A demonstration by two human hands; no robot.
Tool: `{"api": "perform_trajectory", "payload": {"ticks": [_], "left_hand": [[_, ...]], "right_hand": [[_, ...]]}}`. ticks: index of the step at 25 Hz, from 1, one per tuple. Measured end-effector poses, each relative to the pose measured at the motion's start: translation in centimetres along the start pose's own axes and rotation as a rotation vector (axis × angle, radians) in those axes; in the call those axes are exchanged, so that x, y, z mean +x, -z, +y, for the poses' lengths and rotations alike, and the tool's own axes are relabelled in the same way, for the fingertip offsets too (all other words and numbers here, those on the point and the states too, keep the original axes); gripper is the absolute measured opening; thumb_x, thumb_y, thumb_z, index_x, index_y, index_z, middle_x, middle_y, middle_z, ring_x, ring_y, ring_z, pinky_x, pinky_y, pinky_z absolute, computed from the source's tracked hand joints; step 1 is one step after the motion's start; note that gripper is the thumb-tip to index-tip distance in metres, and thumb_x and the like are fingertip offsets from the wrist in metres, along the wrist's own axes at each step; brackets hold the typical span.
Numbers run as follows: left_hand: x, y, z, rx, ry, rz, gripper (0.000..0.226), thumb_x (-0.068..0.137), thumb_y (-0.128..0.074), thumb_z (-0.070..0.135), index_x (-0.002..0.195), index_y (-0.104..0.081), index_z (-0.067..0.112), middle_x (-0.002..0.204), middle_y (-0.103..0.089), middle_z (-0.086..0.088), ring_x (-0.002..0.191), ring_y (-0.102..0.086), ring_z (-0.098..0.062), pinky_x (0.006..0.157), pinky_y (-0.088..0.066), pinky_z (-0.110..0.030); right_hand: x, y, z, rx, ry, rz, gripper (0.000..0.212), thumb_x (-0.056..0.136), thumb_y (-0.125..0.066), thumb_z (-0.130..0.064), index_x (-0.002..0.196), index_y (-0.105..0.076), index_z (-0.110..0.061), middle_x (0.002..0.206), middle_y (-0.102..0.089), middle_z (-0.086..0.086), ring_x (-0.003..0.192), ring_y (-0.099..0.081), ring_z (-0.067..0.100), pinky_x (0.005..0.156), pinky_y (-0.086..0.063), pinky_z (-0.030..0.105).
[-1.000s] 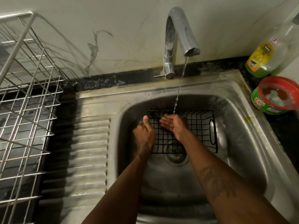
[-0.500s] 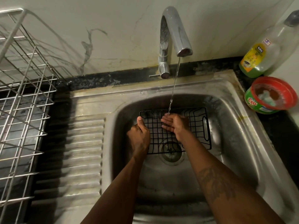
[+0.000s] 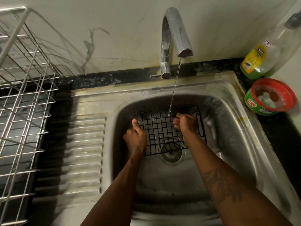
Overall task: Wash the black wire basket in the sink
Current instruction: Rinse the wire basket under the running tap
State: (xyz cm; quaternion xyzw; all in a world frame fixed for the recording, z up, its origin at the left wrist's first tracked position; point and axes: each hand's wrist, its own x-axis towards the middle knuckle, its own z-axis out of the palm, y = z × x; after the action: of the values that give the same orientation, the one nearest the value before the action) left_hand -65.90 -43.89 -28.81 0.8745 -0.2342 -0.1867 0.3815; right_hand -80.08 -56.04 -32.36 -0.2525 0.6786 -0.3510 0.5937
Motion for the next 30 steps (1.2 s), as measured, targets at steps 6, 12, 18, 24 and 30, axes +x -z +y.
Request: {"api": "perform_trajectory", "payload": {"ticks": [6, 12, 18, 24, 30], "left_hand": [[0.4, 0.2, -0.6, 0.022, -0.021, 0.038, 0.079, 0.106, -0.023, 0.053, 0.065, -0.067, 0.002, 0.075, -0.070, -0.026, 0.079, -0.067, -0.041, 0.075, -0.050, -0.041], [0.3, 0.1, -0.3, 0.008, -0.051, 0.024, 0.074, 0.107, -0.025, 0.050, 0.068, -0.069, 0.004, 0.074, -0.070, -0.022, 0.077, -0.068, -0.037, 0.076, -0.051, -0.037], [0.5, 0.1, -0.7, 0.029, -0.084, 0.048, 0.075, 0.107, -0.024, 0.049, 0.061, -0.065, 0.006, 0.069, -0.070, -0.018, 0.071, -0.066, -0.035, 0.073, -0.051, -0.035], [1.1, -0.5, -1.3, 0.025, -0.054, -0.014, 0.086, 0.102, -0.015, 0.062, 0.074, -0.071, 0.003, 0.072, -0.071, -0.016, 0.074, -0.069, -0.031, 0.080, -0.055, -0.037], [1.3, -0.3, -1.2, -0.008, -0.084, -0.066, 0.078, 0.105, -0.019, 0.057, 0.088, -0.074, 0.004, 0.085, -0.073, -0.018, 0.085, -0.069, -0.029, 0.091, -0.053, -0.037]], "right_hand": [[-1.5, 1.5, -0.4, -0.208, -0.148, -0.337, 0.017, 0.100, -0.057, -0.022, 0.103, -0.070, -0.011, 0.100, -0.075, 0.010, 0.091, -0.073, 0.023, 0.079, -0.060, 0.039], [-1.6, -0.6, 1.6, 0.128, -0.140, -0.165, 0.017, 0.101, -0.053, -0.018, 0.099, -0.068, -0.011, 0.098, -0.075, 0.012, 0.080, -0.074, 0.019, 0.065, -0.060, 0.029], [-1.4, -0.7, 0.0, 0.170, -0.148, -0.202, 0.021, 0.102, -0.050, -0.014, 0.103, -0.069, -0.006, 0.102, -0.075, 0.014, 0.086, -0.074, 0.022, 0.078, -0.061, 0.034], [-2.9, -4.0, 1.5, -0.012, -0.189, -0.438, 0.017, 0.101, -0.054, -0.016, 0.101, -0.070, -0.009, 0.096, -0.076, 0.009, 0.087, -0.074, 0.020, 0.085, -0.061, 0.035], [-4.2, -5.8, 1.3, -0.398, -0.141, -0.667, 0.018, 0.096, -0.062, -0.016, 0.107, -0.077, -0.015, 0.099, -0.079, 0.006, 0.092, -0.076, 0.023, 0.075, -0.064, 0.042]]}}
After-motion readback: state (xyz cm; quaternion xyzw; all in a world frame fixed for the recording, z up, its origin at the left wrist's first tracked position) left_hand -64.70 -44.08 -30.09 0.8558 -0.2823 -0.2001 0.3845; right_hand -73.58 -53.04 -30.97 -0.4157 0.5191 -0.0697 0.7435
